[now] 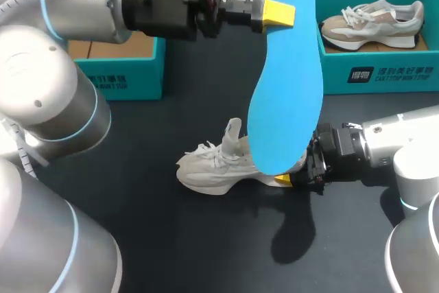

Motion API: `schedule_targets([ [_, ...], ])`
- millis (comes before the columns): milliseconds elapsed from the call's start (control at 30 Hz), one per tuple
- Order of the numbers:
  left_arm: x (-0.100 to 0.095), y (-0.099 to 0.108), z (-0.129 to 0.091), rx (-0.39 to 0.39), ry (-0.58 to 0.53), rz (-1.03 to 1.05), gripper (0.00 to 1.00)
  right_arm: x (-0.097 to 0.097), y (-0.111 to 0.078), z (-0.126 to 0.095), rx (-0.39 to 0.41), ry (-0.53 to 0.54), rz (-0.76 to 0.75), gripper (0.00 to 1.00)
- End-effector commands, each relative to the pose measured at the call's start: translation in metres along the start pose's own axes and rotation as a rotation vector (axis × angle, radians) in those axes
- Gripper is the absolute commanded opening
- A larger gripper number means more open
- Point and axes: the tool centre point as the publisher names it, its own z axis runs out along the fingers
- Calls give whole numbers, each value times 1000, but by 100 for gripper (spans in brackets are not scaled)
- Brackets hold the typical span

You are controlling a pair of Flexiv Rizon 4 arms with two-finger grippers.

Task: Take the shoe out of the shoebox, open the shoe tongue, remove and reinsert the insole, then place the shoe into the shoebox

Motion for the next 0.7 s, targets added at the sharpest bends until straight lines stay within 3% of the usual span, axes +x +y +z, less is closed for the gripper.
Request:
schedule_targets([
  [33,-5,24,-8,32,24,-21,0,-1,-7,6,2,-1,0,0],
  [700,-3,32,-14,45,68,-61,0,-1,-7,6,2,-1,0,0],
])
